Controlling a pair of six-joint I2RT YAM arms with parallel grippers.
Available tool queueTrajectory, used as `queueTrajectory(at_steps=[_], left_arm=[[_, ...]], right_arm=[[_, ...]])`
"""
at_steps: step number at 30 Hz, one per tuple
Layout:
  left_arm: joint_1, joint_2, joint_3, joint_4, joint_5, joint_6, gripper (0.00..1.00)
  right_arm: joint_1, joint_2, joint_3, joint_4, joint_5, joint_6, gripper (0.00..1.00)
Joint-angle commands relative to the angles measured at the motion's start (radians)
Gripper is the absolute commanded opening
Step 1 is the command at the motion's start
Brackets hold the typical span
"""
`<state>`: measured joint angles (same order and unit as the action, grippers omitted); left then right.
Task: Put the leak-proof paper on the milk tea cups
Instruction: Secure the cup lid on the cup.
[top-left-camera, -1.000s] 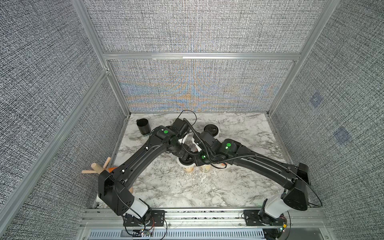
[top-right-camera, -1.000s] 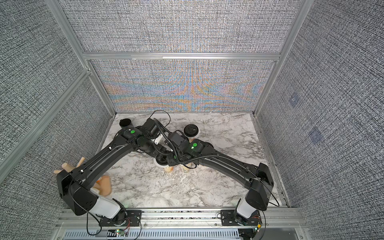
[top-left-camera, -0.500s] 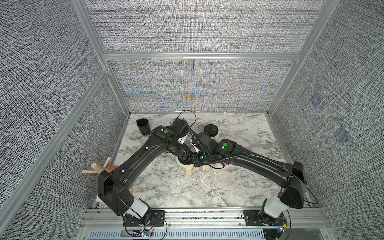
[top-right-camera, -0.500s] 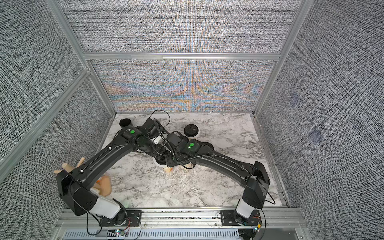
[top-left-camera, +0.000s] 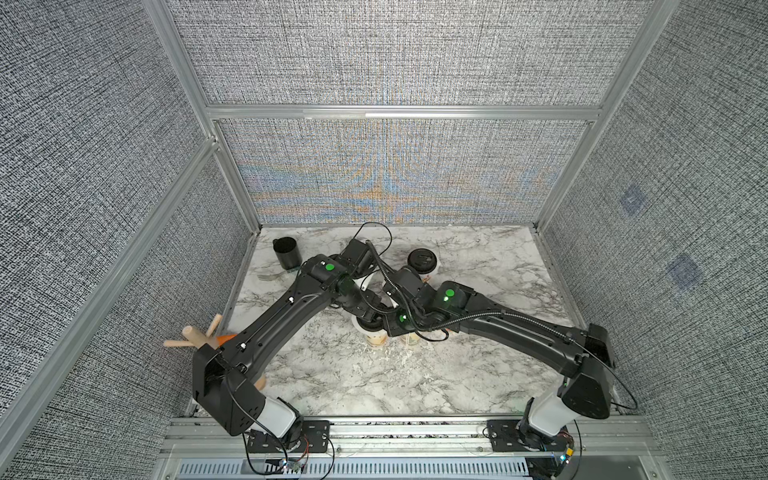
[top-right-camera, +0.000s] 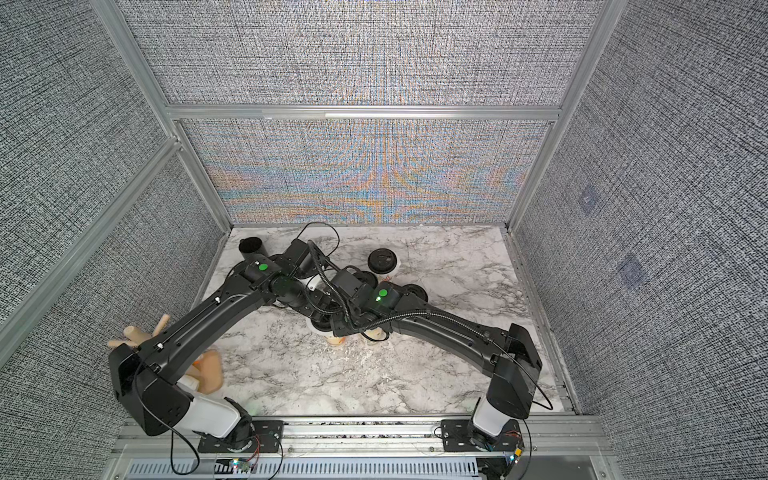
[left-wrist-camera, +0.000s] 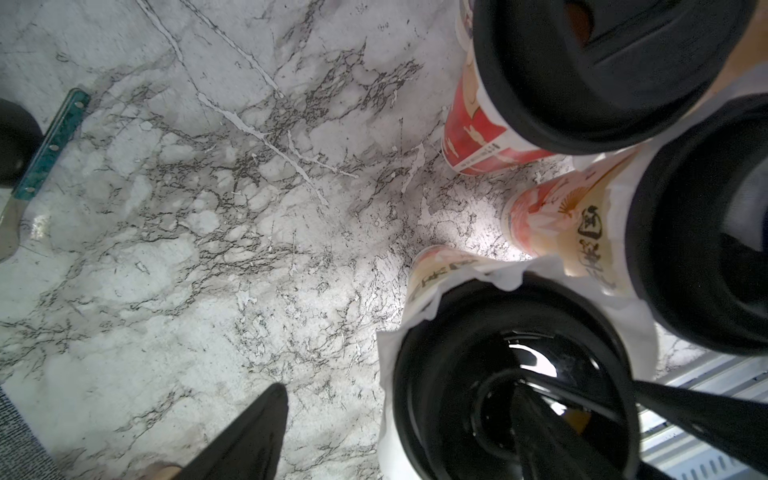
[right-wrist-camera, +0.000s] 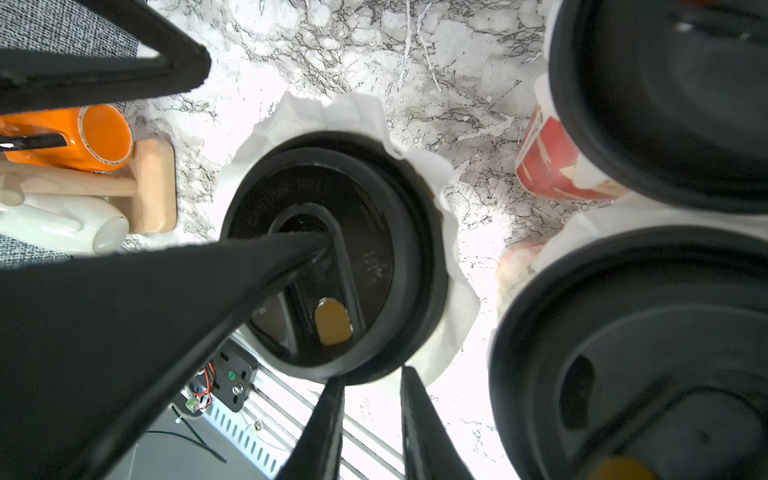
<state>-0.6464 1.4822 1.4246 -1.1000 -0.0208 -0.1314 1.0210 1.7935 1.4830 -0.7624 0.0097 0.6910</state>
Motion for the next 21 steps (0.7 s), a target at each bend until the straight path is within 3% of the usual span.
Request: queueTrajectory(at_steps=[1,21], left_arm=[[0.001,0.006,-0.022,-0.086,-0.041,0.023,0.85],[0.001,-0.004,-0.049,-0.075,-0.044,0.028,0.85]], right_arm=[[0.002,0.014,-0.031,-0.031,0.039,0.047,0.26],[0.003,0.019,0.007,-0.059,0.053,0.054,0.25]])
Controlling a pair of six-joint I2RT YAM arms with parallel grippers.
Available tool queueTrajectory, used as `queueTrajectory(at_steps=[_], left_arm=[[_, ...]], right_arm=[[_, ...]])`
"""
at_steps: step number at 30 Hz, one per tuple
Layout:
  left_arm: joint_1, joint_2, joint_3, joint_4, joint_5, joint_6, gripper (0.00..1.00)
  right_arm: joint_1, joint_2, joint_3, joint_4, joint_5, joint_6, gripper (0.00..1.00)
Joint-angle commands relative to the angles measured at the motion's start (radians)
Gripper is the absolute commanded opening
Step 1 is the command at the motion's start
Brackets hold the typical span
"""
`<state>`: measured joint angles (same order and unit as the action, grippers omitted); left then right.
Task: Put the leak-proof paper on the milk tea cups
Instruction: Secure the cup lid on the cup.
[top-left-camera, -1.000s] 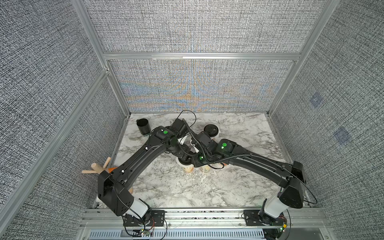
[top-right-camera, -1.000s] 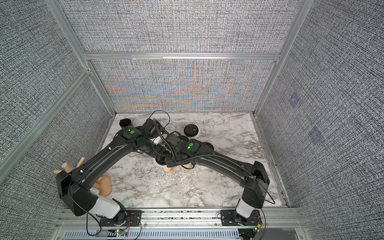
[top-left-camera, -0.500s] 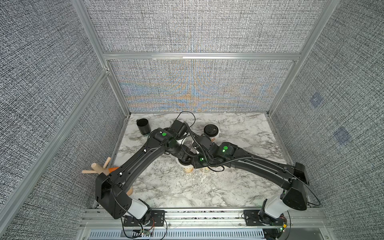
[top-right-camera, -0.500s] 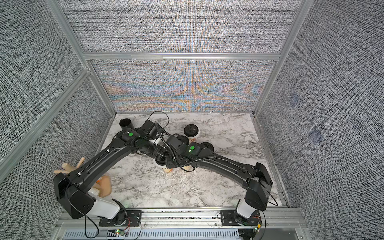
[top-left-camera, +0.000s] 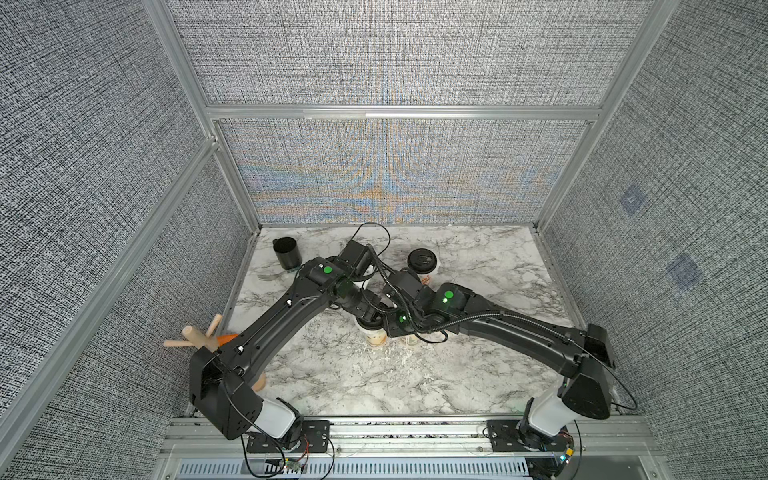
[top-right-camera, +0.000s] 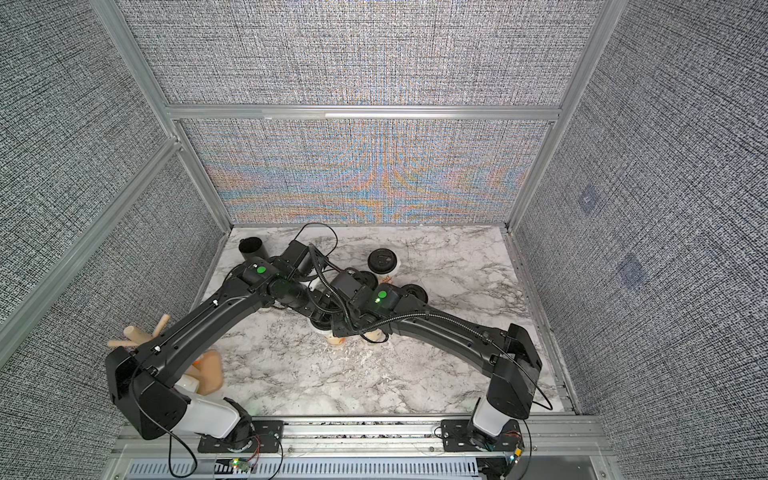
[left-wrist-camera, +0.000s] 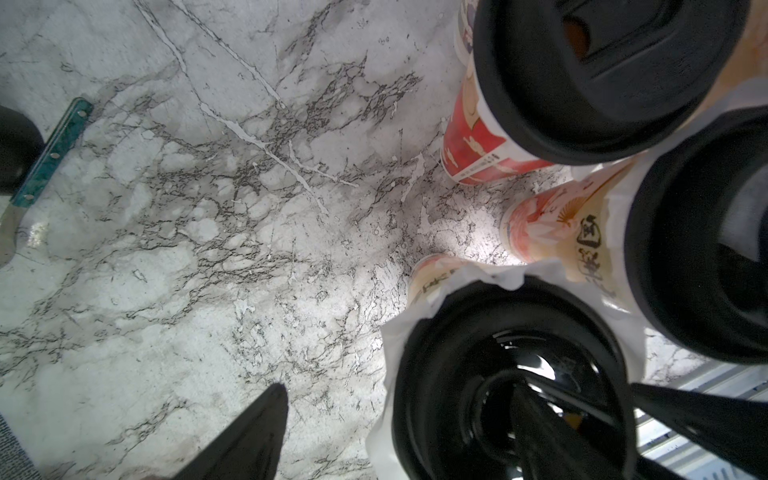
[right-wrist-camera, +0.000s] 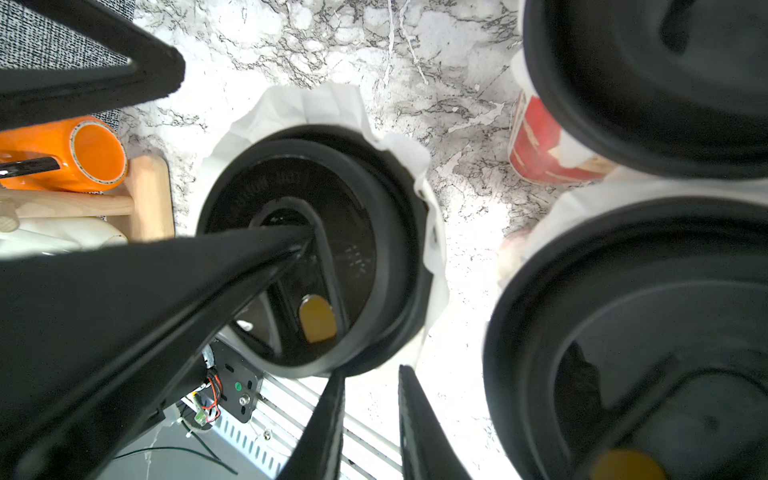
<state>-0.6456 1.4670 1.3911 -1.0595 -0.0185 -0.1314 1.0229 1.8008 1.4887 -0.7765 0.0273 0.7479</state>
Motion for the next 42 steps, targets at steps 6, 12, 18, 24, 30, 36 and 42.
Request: queueTrajectory(at_steps=[6,12,18,24,30,36,42], left_arm=[[0.0,0.009,-0.02,-0.115,-0.046,0.028,0.85],[0.0,0.008,-0.018,-0.111,-0.046,0.026,0.85],[0.0,0.008,-0.018,-0.109,-0.046,0.024,0.85],[0.0,0.009,-0.018,-0.109,-0.046,0.023,0.85],[0.0,0.012,-0.019,-0.106,-0.045,0.021,0.85],[0.0,0.015,-0.017,-0.1,-0.045,0.016,0.85],[-0.001,0.019,-0.016,-0.092,-0.046,0.018,0.85]], right_arm=[[0.004,-0.011,0.043,-0.035,0.033,-0.024,0.26],[0.002,-0.013,0.122,-0.035,0.033,-0.057,0.3],[-0.015,0.027,0.14,-0.025,0.036,-0.066,0.34],[-0.035,0.048,0.137,-0.007,0.046,-0.067,0.35],[-0.043,0.07,0.143,0.019,0.034,-0.072,0.35],[-0.043,0.092,0.143,0.025,0.019,-0.076,0.36],[-0.042,0.086,0.146,0.031,0.013,-0.077,0.4]])
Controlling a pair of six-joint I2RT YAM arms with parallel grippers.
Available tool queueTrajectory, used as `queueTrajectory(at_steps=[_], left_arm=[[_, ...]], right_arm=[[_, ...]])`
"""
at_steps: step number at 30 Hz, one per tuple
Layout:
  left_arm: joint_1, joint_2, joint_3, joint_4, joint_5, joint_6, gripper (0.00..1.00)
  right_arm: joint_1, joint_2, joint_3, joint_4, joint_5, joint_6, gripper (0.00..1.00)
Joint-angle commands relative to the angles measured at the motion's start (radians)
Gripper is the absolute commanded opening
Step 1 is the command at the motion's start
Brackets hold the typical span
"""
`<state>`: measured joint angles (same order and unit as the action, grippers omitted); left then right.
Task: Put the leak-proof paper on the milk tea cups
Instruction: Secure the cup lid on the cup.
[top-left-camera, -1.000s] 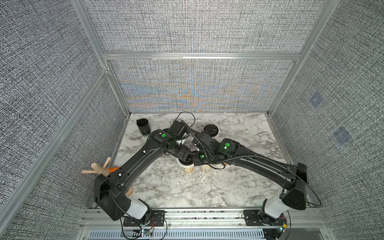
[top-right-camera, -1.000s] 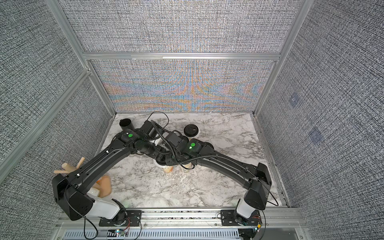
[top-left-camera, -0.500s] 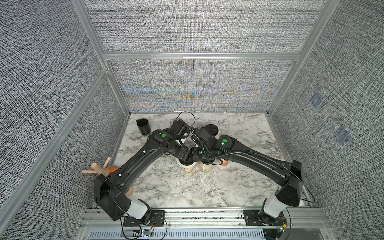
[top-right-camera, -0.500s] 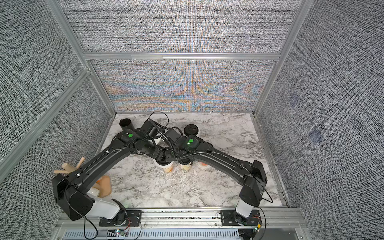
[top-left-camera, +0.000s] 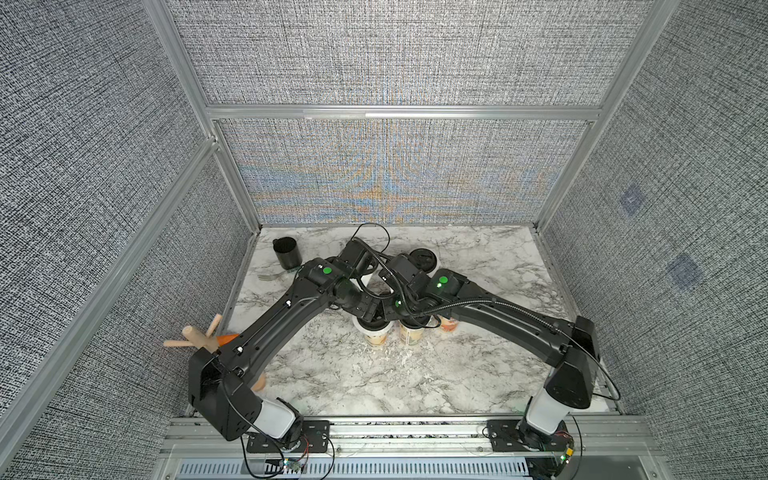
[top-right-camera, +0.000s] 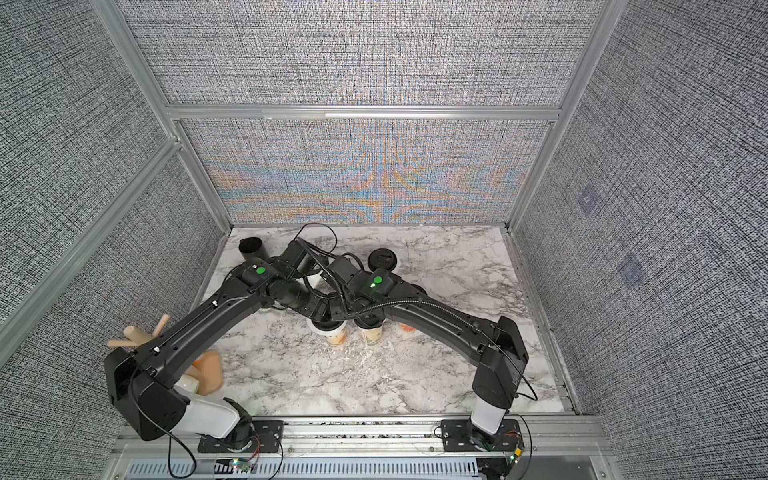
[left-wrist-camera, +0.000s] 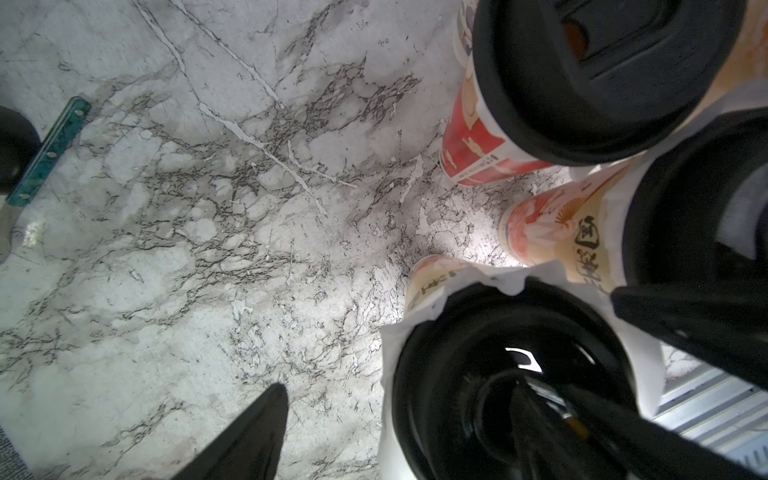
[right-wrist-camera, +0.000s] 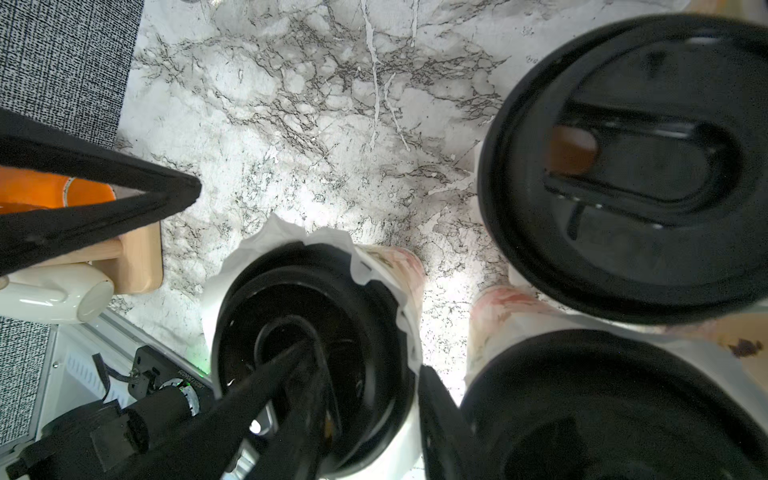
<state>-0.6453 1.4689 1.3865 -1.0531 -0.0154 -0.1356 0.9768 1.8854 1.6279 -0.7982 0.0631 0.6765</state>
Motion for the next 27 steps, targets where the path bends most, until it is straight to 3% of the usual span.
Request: queueTrajectory(at_steps=[1,27], left_arm=[[-0.001,0.019,-0.011,-0.099,-0.049,0.021,0.85],[-0.001,0.067,0.136,-0.094,-0.028,0.045,0.85]], right_arm=[[0.004,0.001,0.009,0.053,-0.024,-0.008,0.4],[0.005,0.012,0.04,0.068,-0.042,-0.024,0.43]])
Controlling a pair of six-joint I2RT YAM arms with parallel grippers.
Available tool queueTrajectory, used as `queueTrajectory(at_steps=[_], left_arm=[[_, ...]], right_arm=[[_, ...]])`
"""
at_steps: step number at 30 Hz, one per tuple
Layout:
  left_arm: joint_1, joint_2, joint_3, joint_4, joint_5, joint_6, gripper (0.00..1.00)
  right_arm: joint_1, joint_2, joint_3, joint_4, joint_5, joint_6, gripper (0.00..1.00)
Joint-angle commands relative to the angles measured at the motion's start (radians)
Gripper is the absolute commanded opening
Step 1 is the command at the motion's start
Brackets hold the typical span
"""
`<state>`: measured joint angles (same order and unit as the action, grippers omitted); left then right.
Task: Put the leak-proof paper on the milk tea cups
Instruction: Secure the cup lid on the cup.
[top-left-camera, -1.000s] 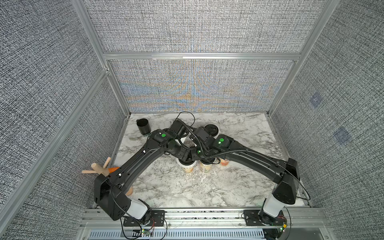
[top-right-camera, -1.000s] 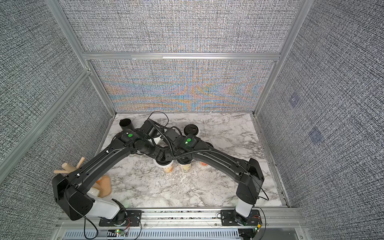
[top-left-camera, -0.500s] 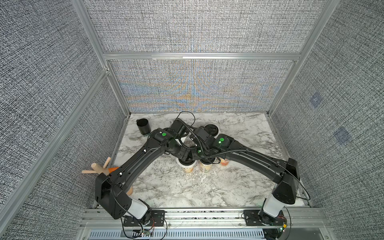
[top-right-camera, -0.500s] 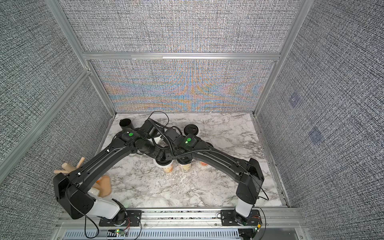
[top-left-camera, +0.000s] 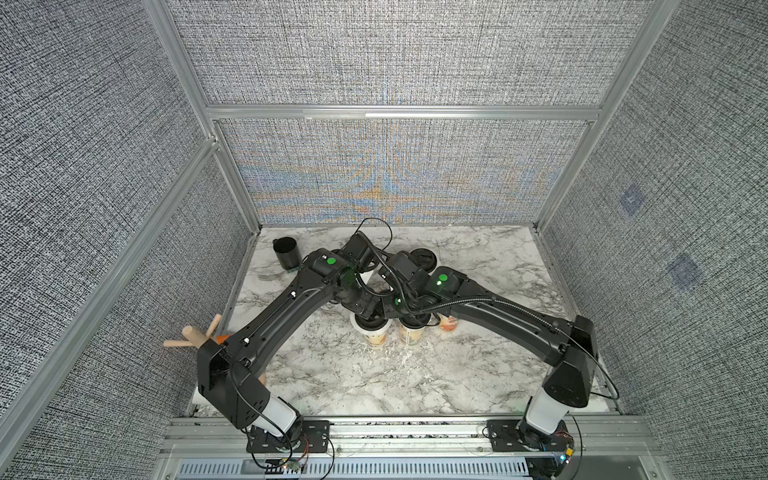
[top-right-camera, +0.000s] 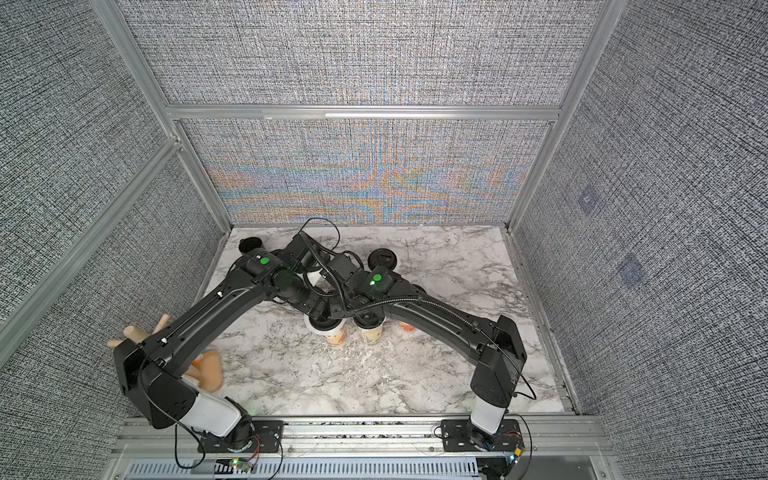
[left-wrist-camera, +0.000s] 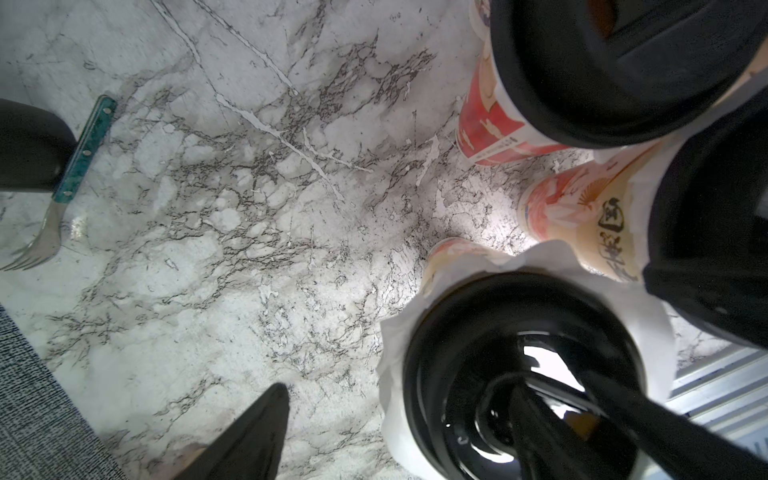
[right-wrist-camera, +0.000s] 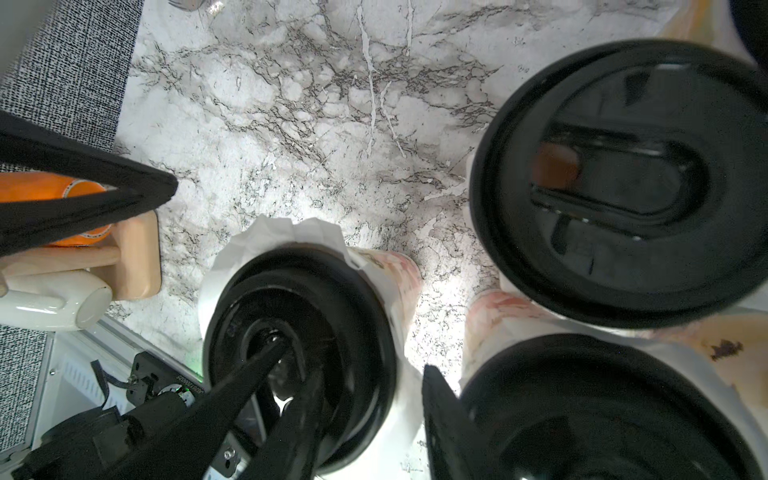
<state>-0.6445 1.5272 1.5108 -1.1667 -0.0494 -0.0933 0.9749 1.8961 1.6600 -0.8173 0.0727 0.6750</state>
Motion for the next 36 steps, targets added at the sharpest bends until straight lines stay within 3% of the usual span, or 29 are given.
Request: queueTrajectory(at_steps=[1,19,30,33,36], left_arm=[[-0.002,0.011,0.015,0.021,0.007,0.003,0.85],[-0.001,0.016,0.086,0.045,0.015,-0.001,0.85],[0.025,-0.013,0.115,-0.011,-0.235,-0.137,0.86],[0.067,-0.052,0.076,-0.027,-0.238,-0.197,0.86],[0.114,-0.121,0.01,-0.006,-0.171,-0.234,0.86]], right_arm=[[0.007,0.001,0.007,0.087,-0.051,-0.024,0.43],[0.005,-0.022,0.002,0.089,-0.045,-0.03,0.43],[0.019,-0.001,0.049,0.048,-0.047,-0.099,0.65],[0.022,0.019,0.065,0.042,-0.05,-0.106,0.66],[0.024,0.032,0.076,0.03,-0.05,-0.109,0.65]])
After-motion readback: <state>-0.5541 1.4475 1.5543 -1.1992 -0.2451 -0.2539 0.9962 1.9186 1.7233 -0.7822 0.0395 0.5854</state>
